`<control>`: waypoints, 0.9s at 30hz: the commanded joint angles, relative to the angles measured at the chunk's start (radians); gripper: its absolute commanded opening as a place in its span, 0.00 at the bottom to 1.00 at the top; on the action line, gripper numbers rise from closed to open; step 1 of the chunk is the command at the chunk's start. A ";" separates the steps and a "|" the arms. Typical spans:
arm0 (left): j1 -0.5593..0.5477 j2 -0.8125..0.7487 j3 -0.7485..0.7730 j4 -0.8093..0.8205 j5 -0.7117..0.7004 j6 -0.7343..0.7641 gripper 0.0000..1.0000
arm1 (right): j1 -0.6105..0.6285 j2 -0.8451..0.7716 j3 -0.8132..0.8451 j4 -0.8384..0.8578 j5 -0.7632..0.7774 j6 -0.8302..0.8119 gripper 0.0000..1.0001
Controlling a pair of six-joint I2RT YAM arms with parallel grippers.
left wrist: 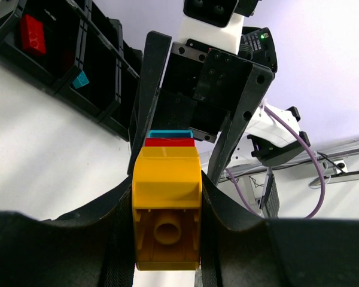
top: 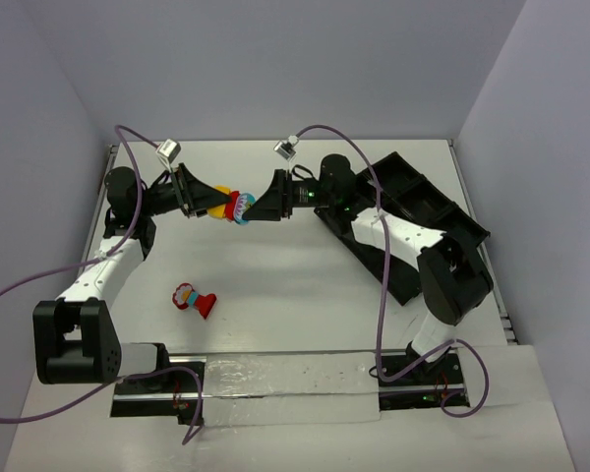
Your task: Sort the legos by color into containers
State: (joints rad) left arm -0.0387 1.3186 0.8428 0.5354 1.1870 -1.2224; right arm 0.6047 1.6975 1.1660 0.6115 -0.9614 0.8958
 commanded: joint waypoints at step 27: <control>0.078 -0.027 -0.006 0.087 0.028 -0.030 0.00 | -0.050 -0.007 -0.172 0.390 -0.052 0.217 0.00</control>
State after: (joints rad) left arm -0.0251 1.3052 0.8403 0.5867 1.2348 -1.2298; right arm 0.5977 1.7240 1.0517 0.9186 -0.9696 1.1184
